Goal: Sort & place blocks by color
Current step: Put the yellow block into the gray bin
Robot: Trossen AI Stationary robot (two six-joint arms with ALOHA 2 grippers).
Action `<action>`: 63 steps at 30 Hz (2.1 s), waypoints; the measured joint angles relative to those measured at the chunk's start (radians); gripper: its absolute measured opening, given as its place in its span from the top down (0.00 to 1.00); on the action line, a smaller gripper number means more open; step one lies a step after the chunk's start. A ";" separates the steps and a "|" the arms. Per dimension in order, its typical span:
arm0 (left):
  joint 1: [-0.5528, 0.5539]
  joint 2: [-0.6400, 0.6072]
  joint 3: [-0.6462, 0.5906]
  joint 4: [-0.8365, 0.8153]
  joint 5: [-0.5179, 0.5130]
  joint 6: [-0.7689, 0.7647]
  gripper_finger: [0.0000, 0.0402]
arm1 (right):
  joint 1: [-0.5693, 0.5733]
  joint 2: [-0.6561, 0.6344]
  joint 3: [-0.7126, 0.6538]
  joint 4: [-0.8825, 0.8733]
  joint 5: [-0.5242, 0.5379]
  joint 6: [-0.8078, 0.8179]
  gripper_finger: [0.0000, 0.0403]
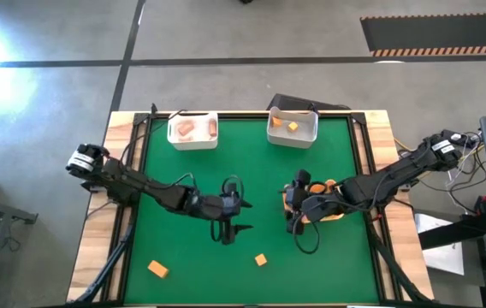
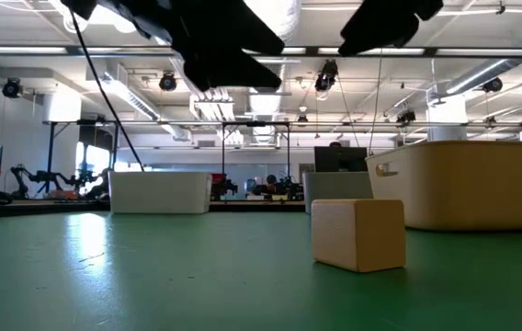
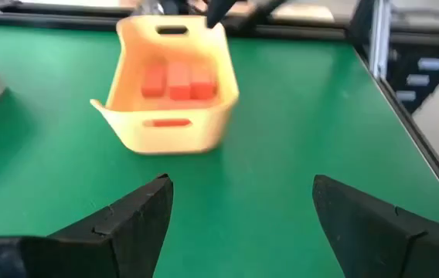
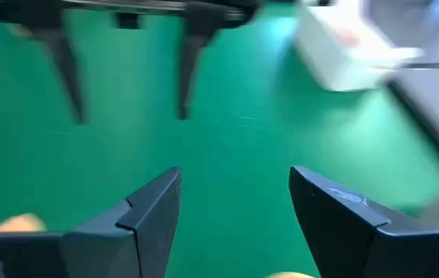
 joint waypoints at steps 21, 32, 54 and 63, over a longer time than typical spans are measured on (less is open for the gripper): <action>-0.054 -0.234 -0.009 -0.145 -0.016 0.007 0.27 | 0.105 0.436 0.170 0.059 -0.440 -0.183 0.27; -0.062 -0.245 -0.010 -0.129 -0.015 0.004 0.27 | 0.107 0.696 0.346 0.023 -0.469 -0.159 0.28; -0.081 -0.244 -0.012 -0.123 -0.018 -0.045 0.27 | 0.105 0.662 0.384 -0.044 -0.468 -0.181 0.70; -0.073 -0.247 0.003 -0.103 -0.087 0.058 0.27 | 0.034 0.466 0.382 -0.213 -0.468 -0.225 0.70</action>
